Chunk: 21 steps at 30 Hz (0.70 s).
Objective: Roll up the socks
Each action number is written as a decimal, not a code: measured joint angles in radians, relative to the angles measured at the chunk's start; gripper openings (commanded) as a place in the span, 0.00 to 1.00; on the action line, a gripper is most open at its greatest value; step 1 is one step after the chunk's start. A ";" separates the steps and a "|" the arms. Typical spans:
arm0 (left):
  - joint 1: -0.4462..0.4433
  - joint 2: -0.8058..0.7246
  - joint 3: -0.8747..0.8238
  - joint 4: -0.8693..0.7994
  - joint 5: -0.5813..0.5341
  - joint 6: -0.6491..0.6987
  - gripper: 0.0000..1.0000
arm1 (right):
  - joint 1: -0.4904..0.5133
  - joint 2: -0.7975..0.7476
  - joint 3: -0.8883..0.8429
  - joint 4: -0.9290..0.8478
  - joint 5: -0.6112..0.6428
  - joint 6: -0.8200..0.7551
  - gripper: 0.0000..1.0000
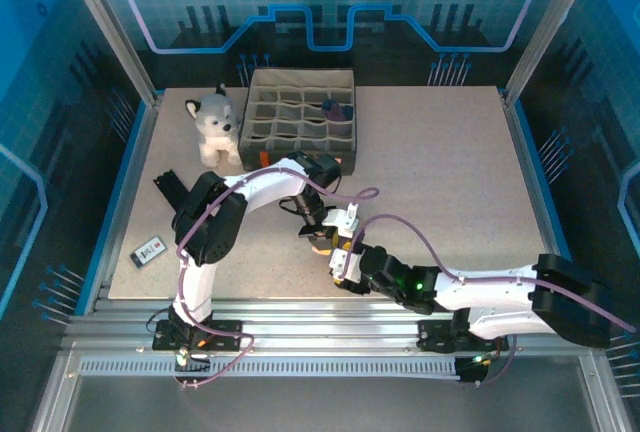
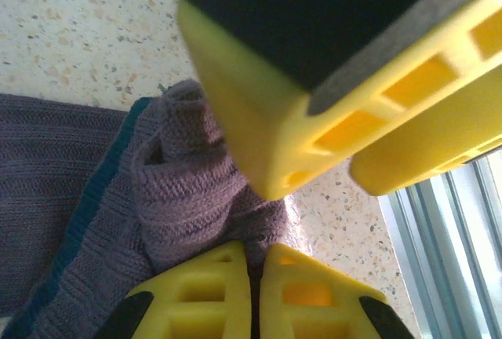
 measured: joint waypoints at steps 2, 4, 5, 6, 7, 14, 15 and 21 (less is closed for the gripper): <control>0.002 0.002 0.000 -0.008 0.003 0.000 0.00 | 0.000 0.024 0.000 0.025 0.022 -0.006 0.63; 0.005 0.002 0.004 -0.017 0.007 0.000 0.00 | 0.000 0.048 0.000 0.048 0.039 -0.006 0.63; 0.007 0.002 0.006 -0.018 0.010 0.000 0.00 | 0.000 0.060 0.000 0.058 0.046 -0.006 0.64; 0.009 0.002 0.008 -0.021 0.010 0.000 0.00 | 0.000 0.069 0.000 0.063 0.048 -0.005 0.63; 0.011 0.002 0.010 -0.024 0.010 0.001 0.00 | 0.000 0.079 0.000 0.069 0.051 -0.004 0.63; 0.022 0.002 0.011 -0.034 0.025 0.018 0.00 | 0.000 0.130 0.000 0.113 0.063 0.015 0.59; 0.023 0.002 0.011 -0.036 0.027 0.018 0.00 | 0.000 0.138 0.000 0.121 0.064 0.017 0.58; 0.031 0.002 0.011 -0.048 0.039 0.019 0.00 | -0.005 0.190 0.000 0.177 0.076 0.047 0.21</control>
